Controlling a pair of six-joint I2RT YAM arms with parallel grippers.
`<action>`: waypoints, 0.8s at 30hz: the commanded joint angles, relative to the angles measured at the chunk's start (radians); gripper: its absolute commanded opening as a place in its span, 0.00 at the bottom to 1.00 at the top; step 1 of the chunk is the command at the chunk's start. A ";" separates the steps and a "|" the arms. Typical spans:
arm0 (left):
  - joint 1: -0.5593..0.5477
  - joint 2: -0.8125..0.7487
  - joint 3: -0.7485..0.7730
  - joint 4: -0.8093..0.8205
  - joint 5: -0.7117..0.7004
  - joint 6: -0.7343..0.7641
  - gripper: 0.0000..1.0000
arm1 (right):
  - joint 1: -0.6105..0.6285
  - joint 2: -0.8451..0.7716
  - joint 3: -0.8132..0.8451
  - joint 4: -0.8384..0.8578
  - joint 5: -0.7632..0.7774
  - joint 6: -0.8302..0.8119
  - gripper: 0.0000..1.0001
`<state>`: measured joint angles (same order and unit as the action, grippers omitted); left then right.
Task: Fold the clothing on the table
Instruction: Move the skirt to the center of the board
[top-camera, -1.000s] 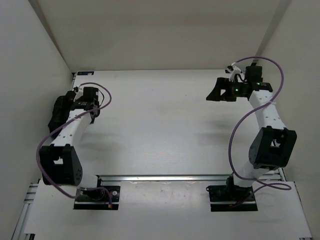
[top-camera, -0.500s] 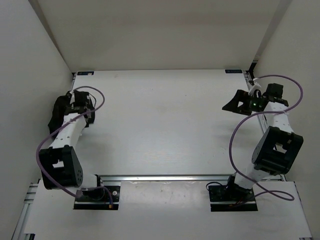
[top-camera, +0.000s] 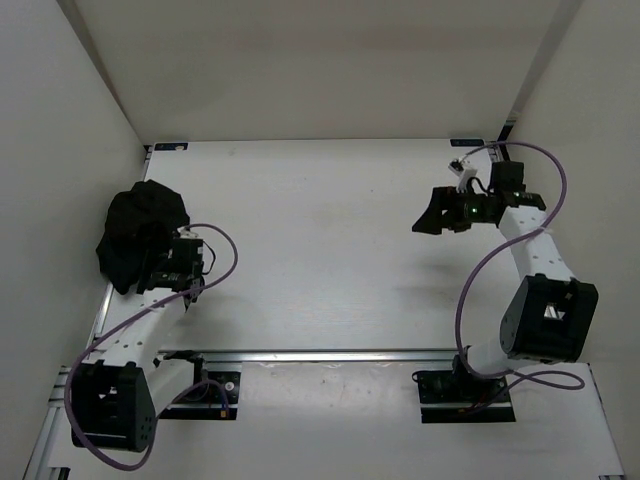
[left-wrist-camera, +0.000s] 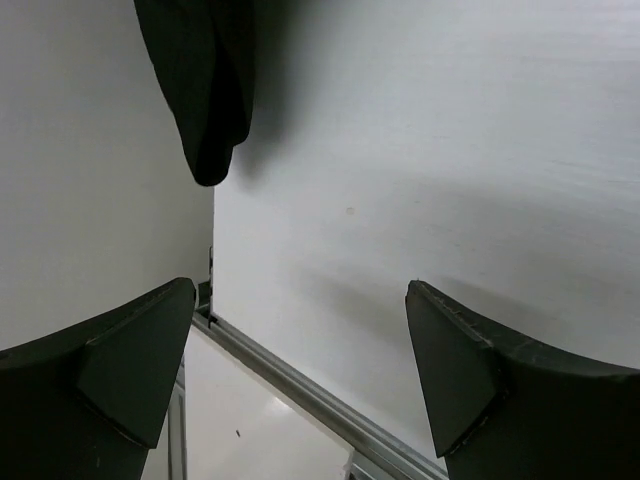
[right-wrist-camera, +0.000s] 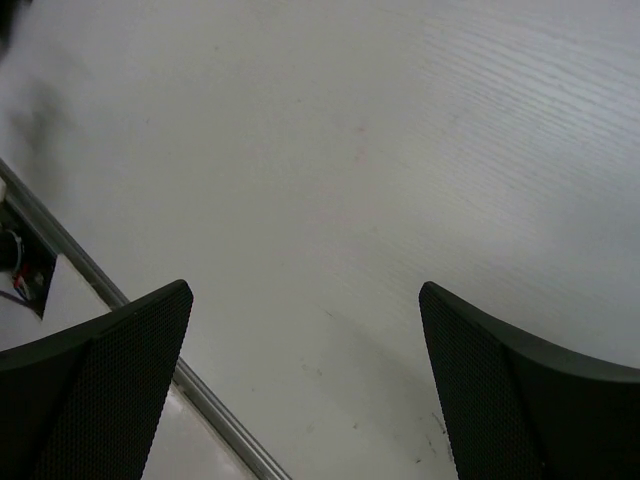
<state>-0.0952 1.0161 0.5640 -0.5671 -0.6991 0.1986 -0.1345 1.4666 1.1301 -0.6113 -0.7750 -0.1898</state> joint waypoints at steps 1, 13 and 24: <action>0.040 -0.013 -0.050 0.151 -0.072 0.073 0.98 | 0.038 0.033 0.185 -0.151 0.043 -0.117 0.99; 0.264 0.119 -0.184 0.530 -0.059 0.056 0.98 | 0.038 0.656 1.362 -0.710 0.054 0.021 0.99; 0.244 0.226 -0.184 0.740 -0.069 0.070 0.97 | 0.176 0.560 1.229 -0.693 0.106 0.030 0.99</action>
<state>0.1482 1.2377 0.3805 0.0582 -0.7593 0.2600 0.0338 2.0823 2.3772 -1.2774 -0.6884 -0.1650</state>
